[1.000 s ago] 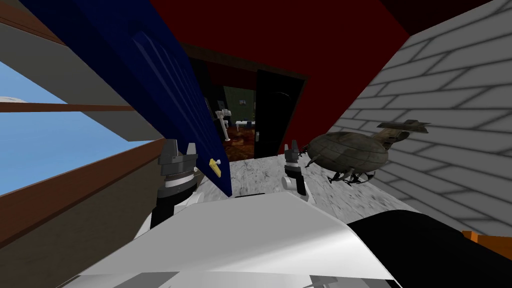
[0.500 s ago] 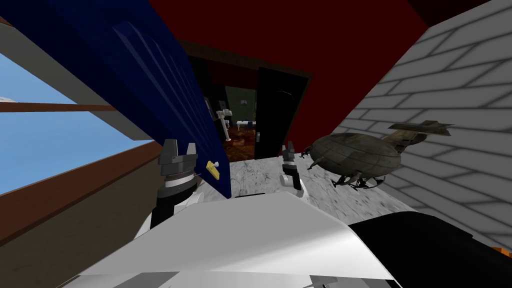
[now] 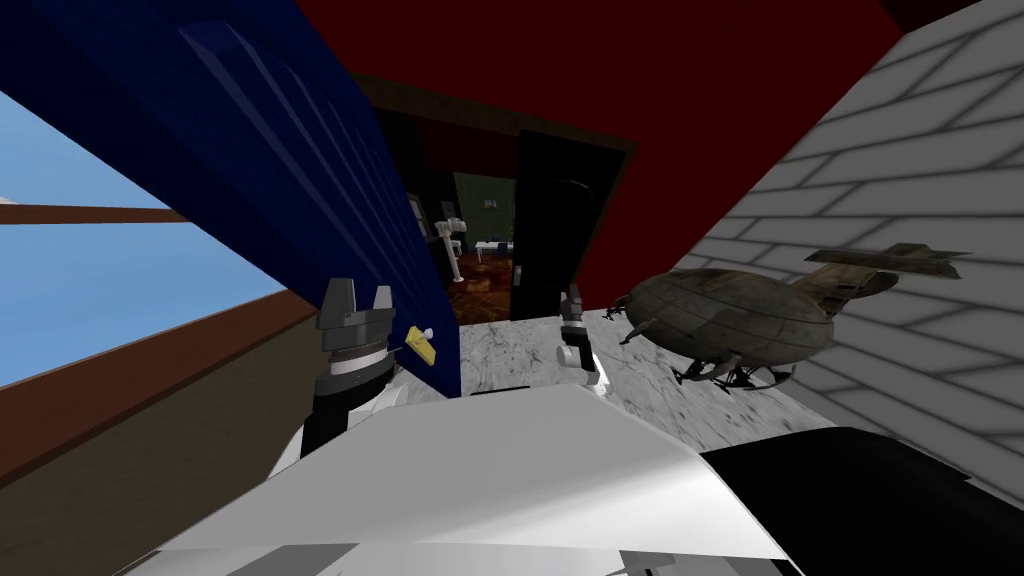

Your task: Pull the door open

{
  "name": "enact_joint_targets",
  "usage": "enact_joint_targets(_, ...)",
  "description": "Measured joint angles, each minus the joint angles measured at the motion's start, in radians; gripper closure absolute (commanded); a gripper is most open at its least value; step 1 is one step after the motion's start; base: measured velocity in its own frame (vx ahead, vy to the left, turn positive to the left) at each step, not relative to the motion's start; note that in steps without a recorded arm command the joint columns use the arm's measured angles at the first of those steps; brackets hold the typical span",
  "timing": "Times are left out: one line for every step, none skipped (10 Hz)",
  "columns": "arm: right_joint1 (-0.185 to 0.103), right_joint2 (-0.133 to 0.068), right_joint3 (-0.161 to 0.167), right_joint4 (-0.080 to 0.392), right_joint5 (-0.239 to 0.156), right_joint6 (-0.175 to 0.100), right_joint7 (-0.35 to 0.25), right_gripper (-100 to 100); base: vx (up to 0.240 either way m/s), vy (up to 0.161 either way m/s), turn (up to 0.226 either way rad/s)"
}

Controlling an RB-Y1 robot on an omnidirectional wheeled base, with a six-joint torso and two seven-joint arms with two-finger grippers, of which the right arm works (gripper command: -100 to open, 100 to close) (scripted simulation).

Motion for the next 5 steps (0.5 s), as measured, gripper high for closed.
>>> enact_joint_targets(-0.015, 0.0, -0.002, 0.027, -0.001, -0.002, 0.002, -100, 0.045, -0.032, 0.039)
enact_joint_targets(-0.03, -0.002, -0.005, 0.052, -0.004, -0.003, 0.004, -100, 0.069, -0.041, 0.078)
enact_joint_targets(-0.052, -0.006, -0.009, 0.086, -0.008, -0.006, 0.007, -100, 0.059, -0.035, 0.031)
enact_joint_targets(-0.058, -0.002, -0.007, 0.105, -0.007, -0.011, 0.011, -100, 0.056, -0.026, 0.04)
enact_joint_targets(-0.081, -0.004, -0.012, 0.138, -0.011, -0.01, 0.014, -100, 0.081, -0.03, 0.069)
